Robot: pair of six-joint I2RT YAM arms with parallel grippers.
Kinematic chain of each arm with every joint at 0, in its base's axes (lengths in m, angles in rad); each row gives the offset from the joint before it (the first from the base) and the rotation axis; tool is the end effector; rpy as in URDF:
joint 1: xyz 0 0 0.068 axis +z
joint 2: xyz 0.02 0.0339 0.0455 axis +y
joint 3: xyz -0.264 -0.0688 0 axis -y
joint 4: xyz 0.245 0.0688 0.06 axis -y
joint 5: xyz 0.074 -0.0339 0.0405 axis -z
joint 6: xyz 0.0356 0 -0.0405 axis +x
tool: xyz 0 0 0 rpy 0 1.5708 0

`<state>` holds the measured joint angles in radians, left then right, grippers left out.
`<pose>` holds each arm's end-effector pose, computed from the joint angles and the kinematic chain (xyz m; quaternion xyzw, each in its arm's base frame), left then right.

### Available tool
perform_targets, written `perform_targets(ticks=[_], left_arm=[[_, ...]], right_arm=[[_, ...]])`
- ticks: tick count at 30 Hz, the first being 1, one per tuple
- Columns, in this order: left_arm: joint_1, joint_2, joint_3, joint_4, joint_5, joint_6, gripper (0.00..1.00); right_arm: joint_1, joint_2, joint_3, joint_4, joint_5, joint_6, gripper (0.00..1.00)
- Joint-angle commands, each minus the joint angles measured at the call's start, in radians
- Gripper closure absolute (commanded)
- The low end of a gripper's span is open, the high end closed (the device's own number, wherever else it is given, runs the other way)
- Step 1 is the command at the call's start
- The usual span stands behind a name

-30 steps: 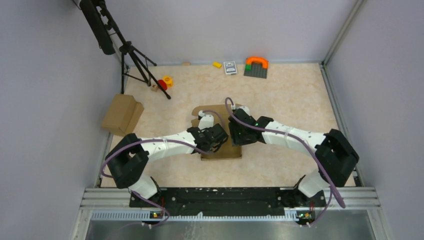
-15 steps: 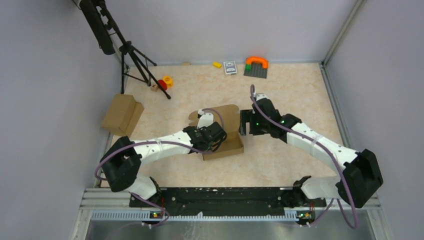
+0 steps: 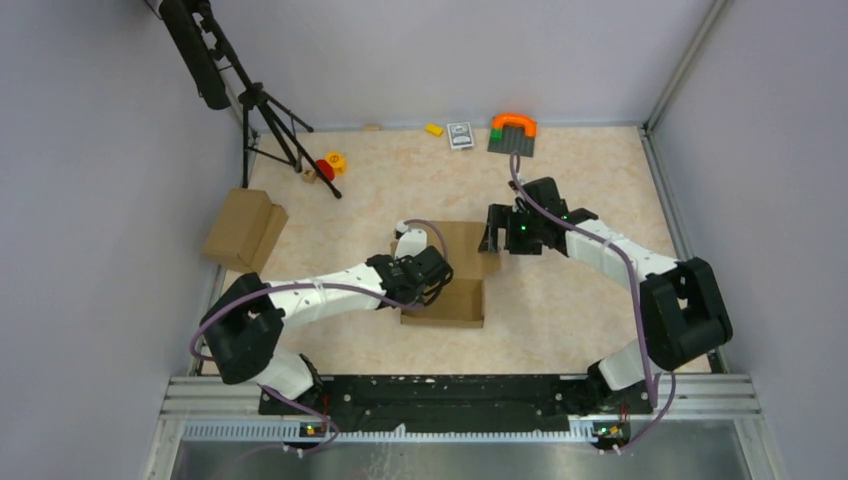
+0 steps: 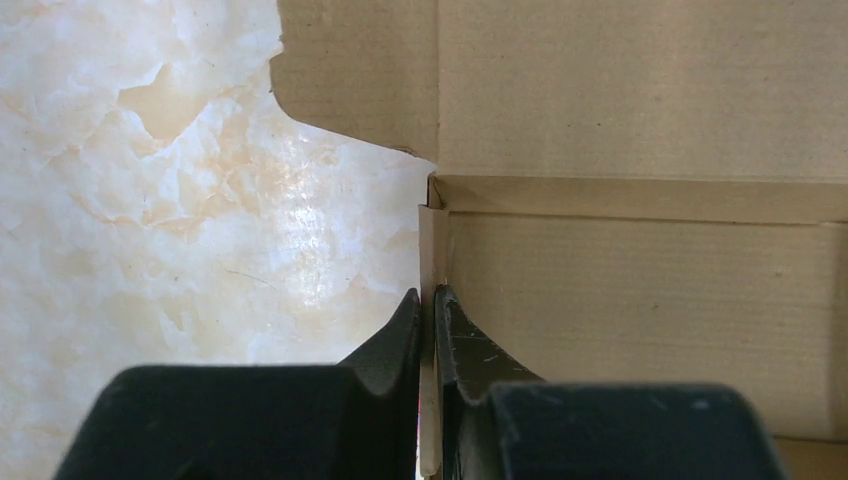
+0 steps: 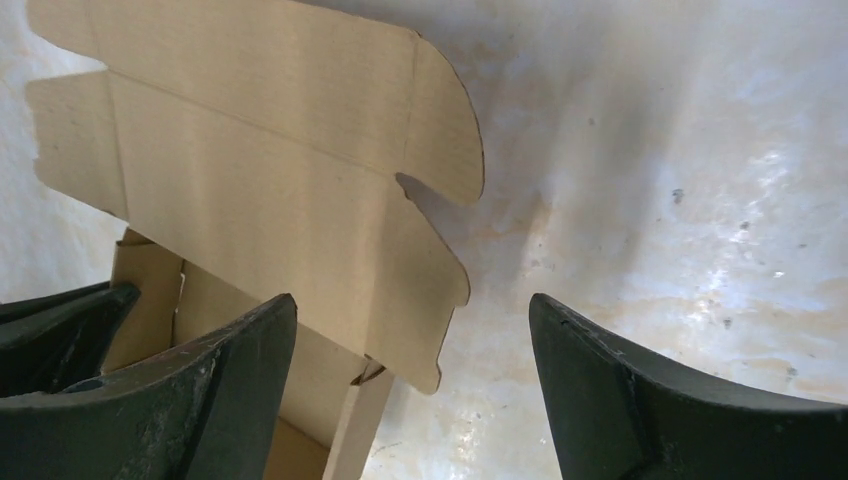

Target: Fold the paper box

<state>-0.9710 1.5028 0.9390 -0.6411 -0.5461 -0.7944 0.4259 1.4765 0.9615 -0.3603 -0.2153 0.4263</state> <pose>0.1725 -0.2195 0.1992 0.0346 0.9475 0.0331 0.3161 0.2770 0.1340 0.2244 -0.0364 0.9347 0.2320 0.2668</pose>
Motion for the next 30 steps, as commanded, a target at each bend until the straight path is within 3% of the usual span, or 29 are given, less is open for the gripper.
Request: perform_targets(ticks=[1, 3, 9, 13, 19, 25, 30], left_arm=[[-0.004, -0.012, -0.038, 0.022, 0.001, -0.027, 0.92], [-0.004, -0.023, -0.061, 0.04, 0.0, -0.036, 0.92], [-0.005, -0.029, -0.084, 0.061, -0.001, -0.039, 0.93], [-0.006, -0.032, -0.082, 0.068, -0.003, -0.036, 0.93], [-0.006, -0.026, -0.077, 0.105, 0.017, -0.028, 0.94], [-0.006, -0.004, -0.065, 0.151, 0.019, -0.03, 0.94], [-0.007, 0.009, -0.047, 0.162, -0.005, -0.039, 0.96]], right_arm=[[-0.003, 0.03, 0.034, 0.03, -0.098, 0.001, 0.16], [-0.003, 0.02, 0.002, 0.082, -0.126, 0.022, 0.22], [-0.003, 0.02, -0.019, 0.14, -0.186, 0.044, 0.67], [-0.003, -0.005, -0.033, 0.169, -0.216, 0.043, 0.87], [0.009, -0.066, -0.028, 0.145, -0.136, 0.028, 0.95], [0.11, -0.159, -0.055, 0.191, 0.112, 0.056, 0.94], [0.154, -0.199, -0.092, 0.246, 0.243, 0.057, 1.0]])
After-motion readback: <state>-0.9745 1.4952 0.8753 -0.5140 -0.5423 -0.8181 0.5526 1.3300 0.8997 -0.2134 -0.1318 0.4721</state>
